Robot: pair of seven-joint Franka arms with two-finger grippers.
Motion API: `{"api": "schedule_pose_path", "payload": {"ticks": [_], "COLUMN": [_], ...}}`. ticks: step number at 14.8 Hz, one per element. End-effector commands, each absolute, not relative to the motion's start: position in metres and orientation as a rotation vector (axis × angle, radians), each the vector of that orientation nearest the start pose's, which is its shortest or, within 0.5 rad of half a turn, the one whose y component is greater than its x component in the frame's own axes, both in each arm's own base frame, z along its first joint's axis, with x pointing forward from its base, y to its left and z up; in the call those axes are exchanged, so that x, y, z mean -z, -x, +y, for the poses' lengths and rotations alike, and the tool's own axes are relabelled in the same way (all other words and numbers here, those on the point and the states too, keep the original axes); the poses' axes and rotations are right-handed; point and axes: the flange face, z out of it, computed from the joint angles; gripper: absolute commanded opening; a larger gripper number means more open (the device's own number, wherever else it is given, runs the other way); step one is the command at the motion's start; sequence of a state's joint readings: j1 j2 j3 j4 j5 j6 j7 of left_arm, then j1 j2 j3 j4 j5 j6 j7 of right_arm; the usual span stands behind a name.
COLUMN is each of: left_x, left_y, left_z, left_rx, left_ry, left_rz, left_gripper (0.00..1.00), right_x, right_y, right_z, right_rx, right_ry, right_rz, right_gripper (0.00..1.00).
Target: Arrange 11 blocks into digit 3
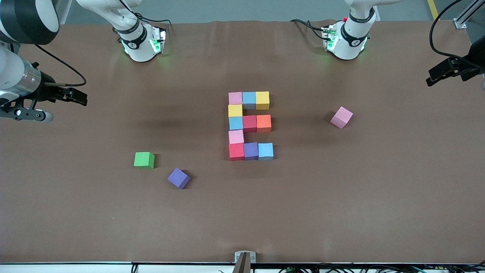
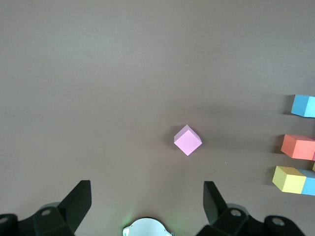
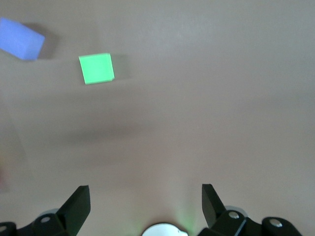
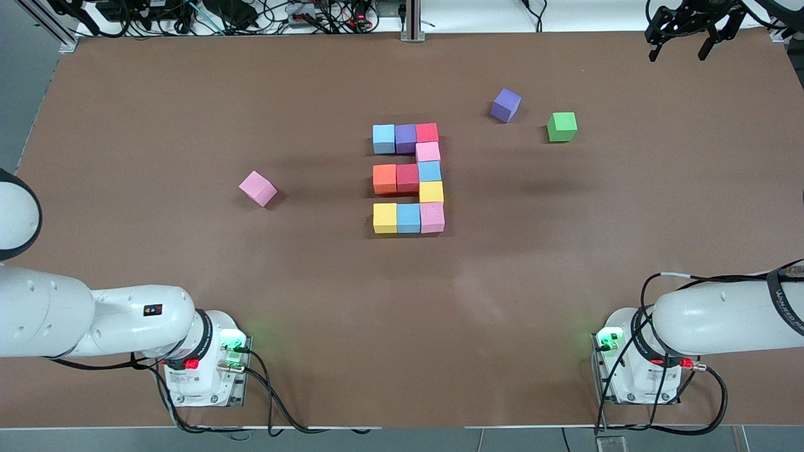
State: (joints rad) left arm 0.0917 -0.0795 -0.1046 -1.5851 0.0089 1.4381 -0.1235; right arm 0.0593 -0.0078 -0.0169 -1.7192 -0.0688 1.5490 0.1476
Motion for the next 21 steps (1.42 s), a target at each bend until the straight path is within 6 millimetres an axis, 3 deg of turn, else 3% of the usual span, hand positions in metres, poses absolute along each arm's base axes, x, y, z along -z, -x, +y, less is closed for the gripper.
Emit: {"api": "schedule_pose_path", "payload": {"ticks": [1, 5, 7, 10, 13, 16, 21], "left_x": [-0.651, -0.646, -0.642, -0.643, -0.645, -0.652, -0.648], "left_y": [-0.509, -0.517, -0.517, -0.516, -0.515, -0.520, -0.523], "left_z": [-0.022, -0.024, -0.029, -0.043, -0.048, -0.043, -0.046], "left_rx": [-0.110, -0.113, -0.122, -0.116, -0.101, -0.062, -0.078], "left_ry": [3.124, 3.111, 3.107, 3.105, 3.103, 3.111, 3.109], "left_rz": [-0.116, -0.117, -0.101, -0.054, -0.054, -0.060, -0.067], "left_gripper": [1.00, 1.00, 1.00, 1.00, 1.00, 1.00, 1.00], "right_x": [-0.566, -0.573, -0.585, -0.591, -0.599, -0.625, -0.623], "right_y": [-0.545, -0.551, -0.557, -0.565, -0.570, -0.566, -0.569], "right_z": [0.016, 0.012, 0.008, -0.022, -0.027, -0.029, -0.038], "right_rx": [-0.167, -0.102, -0.072, -0.049, -0.042, -0.027, -0.033], "right_ry": [3.210, 3.159, 3.160, 3.155, 3.169, 3.170, 3.152], "right_rz": [0.169, 0.170, 0.064, 0.007, -0.060, -0.055, 0.000], "right_gripper": [1.00, 1.00, 1.00, 1.00, 1.00, 1.00, 1.00]}}
